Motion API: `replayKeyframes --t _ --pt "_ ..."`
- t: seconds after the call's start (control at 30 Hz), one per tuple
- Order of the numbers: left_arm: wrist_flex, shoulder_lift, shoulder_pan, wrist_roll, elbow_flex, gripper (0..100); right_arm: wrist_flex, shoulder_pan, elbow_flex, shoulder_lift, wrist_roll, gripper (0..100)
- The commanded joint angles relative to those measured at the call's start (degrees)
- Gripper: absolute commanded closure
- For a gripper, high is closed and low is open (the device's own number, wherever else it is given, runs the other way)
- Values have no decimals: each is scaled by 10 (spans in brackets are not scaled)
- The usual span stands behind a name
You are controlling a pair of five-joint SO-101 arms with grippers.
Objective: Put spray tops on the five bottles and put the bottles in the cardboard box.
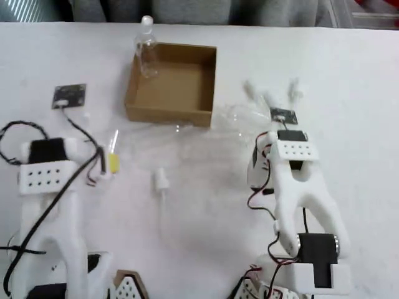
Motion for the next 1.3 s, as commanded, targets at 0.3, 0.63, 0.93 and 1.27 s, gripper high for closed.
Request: replayKeyframes --t 0.3,0.63,0.93,1.27 --pt "-219 -13 218 85 170 760 -15 8 4 -23 11 982" --pt "-308 -12 223 122 238 677 -19 8 4 -22 11 982" --pt "-323 -12 224 127 244 688 -27 8 4 -19 11 982" --pt "-319 38 225 127 218 690 -27 7 4 -19 11 982"
